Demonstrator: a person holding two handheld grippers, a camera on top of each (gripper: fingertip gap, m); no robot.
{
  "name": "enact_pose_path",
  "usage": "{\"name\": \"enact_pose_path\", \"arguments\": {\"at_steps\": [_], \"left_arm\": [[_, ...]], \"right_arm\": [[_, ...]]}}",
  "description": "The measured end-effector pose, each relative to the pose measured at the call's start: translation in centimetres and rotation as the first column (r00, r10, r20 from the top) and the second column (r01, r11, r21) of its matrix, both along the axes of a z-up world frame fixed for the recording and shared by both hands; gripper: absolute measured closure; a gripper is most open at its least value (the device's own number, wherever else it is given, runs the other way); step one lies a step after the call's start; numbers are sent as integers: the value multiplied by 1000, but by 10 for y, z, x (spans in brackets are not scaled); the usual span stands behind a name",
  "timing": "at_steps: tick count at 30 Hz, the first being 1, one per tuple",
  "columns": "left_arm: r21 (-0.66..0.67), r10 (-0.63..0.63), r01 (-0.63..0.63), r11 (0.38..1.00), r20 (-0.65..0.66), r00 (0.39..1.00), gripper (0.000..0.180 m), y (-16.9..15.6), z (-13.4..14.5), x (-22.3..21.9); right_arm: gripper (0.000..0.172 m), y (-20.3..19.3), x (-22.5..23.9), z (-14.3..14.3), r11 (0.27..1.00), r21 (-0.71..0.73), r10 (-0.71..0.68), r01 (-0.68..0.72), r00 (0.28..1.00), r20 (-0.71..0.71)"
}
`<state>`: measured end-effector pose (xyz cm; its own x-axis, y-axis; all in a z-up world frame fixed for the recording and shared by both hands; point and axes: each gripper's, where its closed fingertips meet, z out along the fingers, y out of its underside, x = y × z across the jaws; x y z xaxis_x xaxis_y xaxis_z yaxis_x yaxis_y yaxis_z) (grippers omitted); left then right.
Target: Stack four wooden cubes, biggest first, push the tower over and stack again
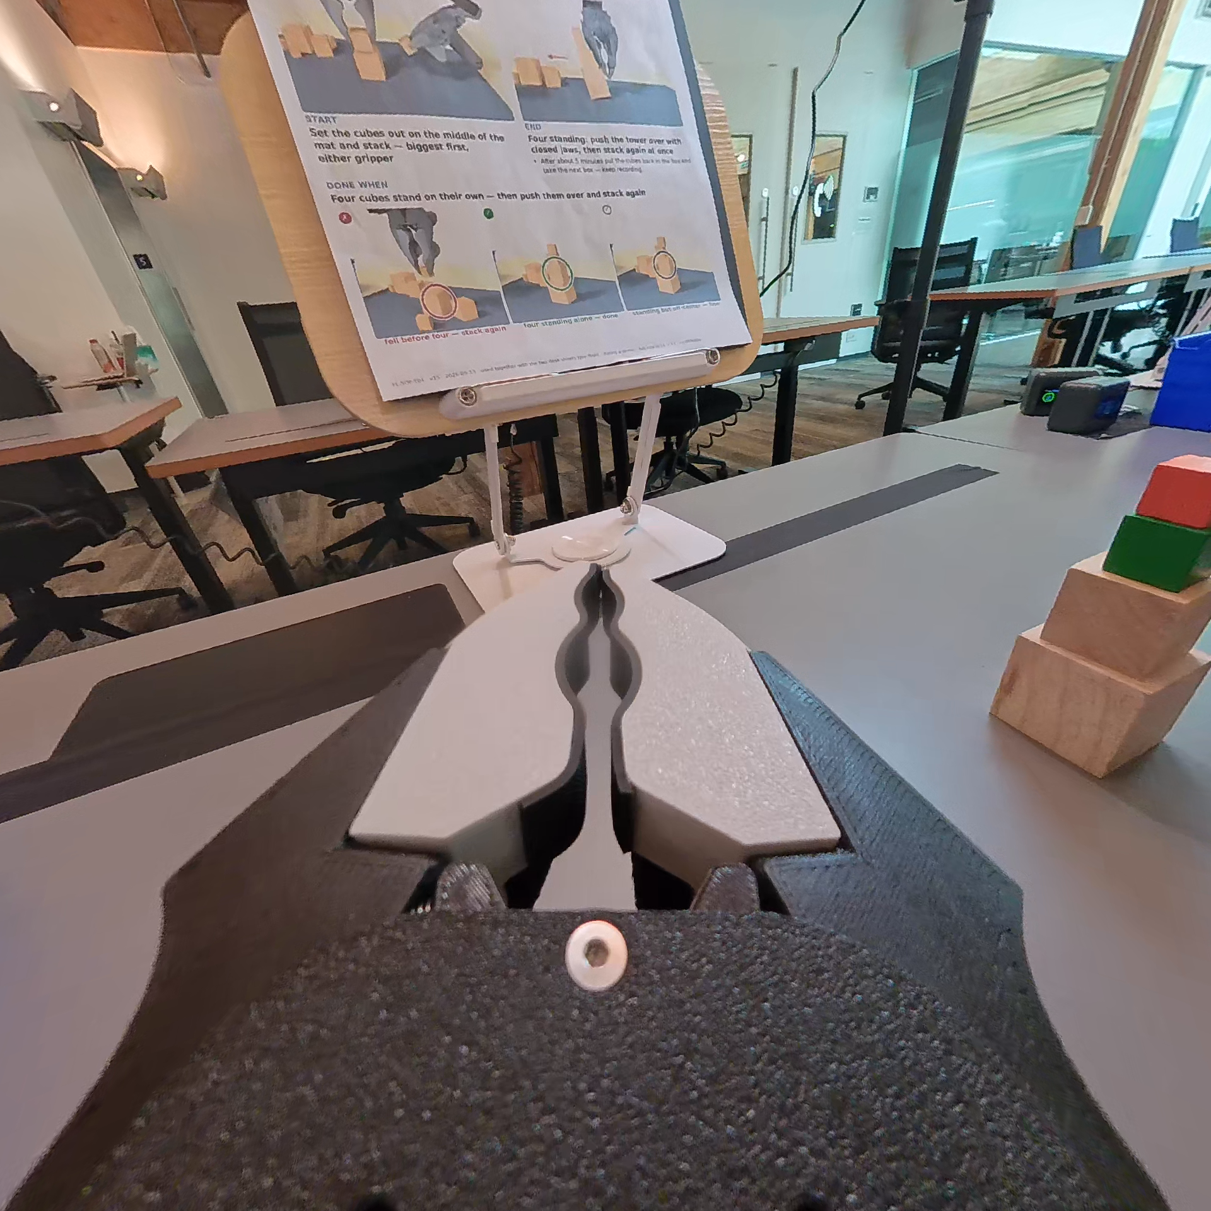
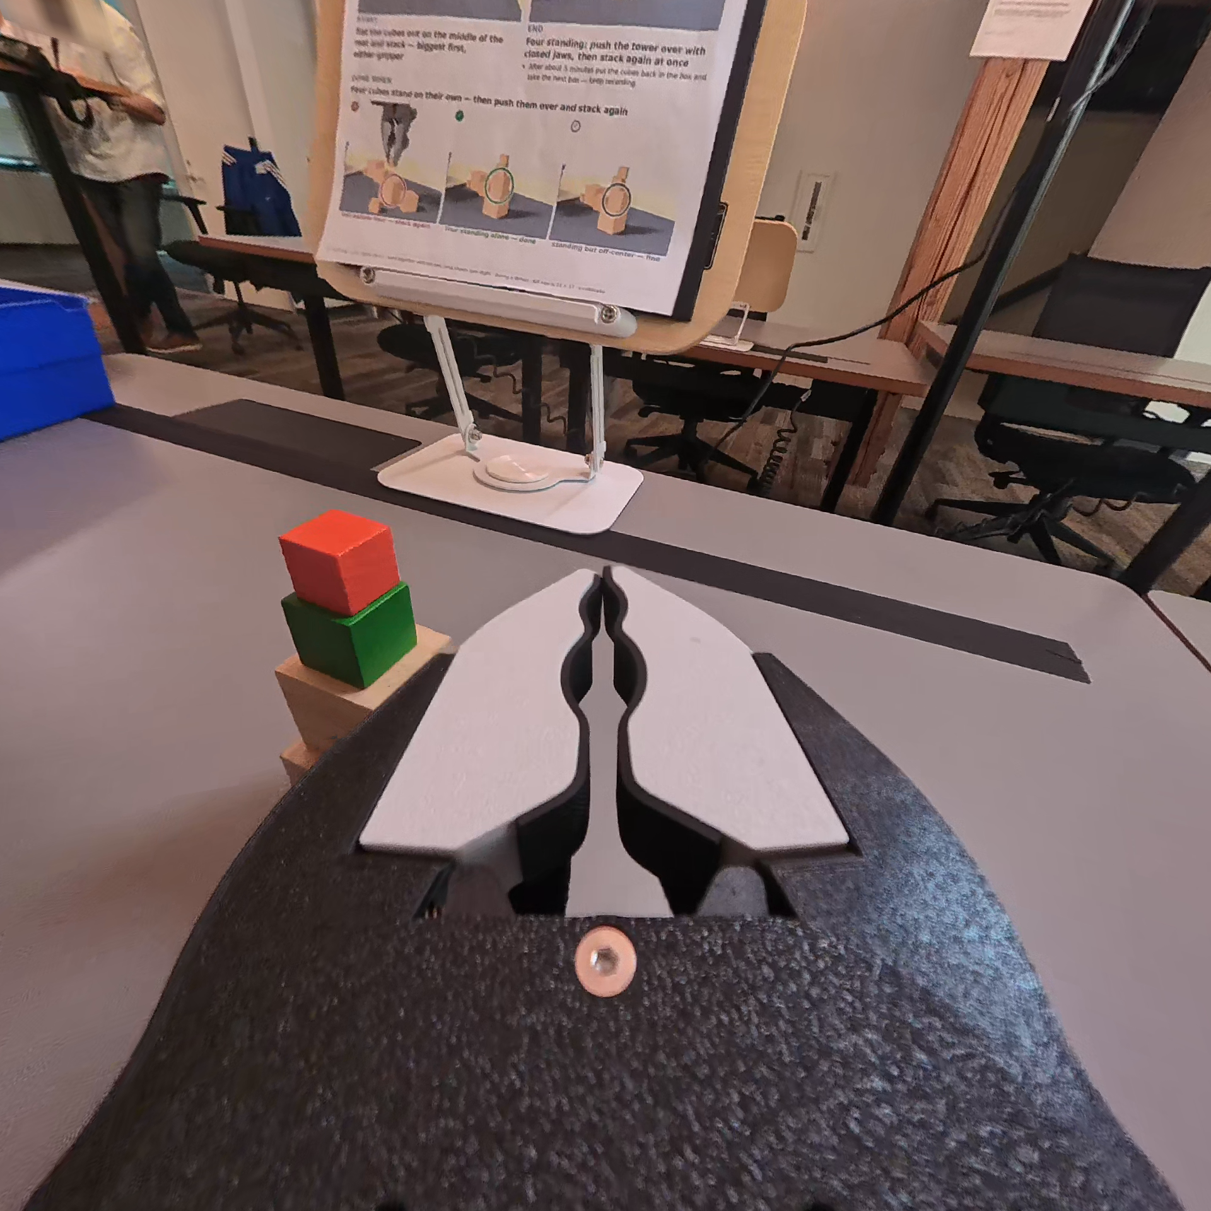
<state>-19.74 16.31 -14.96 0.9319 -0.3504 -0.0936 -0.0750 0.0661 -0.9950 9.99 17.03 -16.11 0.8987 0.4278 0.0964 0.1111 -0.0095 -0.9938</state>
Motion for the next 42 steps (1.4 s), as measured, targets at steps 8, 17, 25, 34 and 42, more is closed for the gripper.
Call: {"name": "enact_pose_path", "arguments": {"at_steps": [8, 17, 25, 34, 42], "left_arm": [[6, 37, -37, 999, -12, 999, 180, -1, 2, -5], [-129, 114, -94, 987, 153, 982, 180, -2, 2, -28], [-53, 103, -95, 994, 176, 979, 180, -9, 25, -31], [-48, 90, -85, 995, 109, 990, 180, -7, 16, -21], [-57, 89, -85, 995, 71, 994, 180, -4, 7, -18]], "right_arm": [[172, 2, -4, -26, 991, -125, -30, 42, 996, 89], [172, 3, -19, -44, 981, -174, -59, 89, 984, 170], [172, -2, -127, -40, 985, -134, 145, -111, 950, 277], [172, -10, -119, -17, 985, -64, 170, -161, 967, 191], [171, 12, -54, -4, 999, -36, 24, -21, 994, 106]]}}
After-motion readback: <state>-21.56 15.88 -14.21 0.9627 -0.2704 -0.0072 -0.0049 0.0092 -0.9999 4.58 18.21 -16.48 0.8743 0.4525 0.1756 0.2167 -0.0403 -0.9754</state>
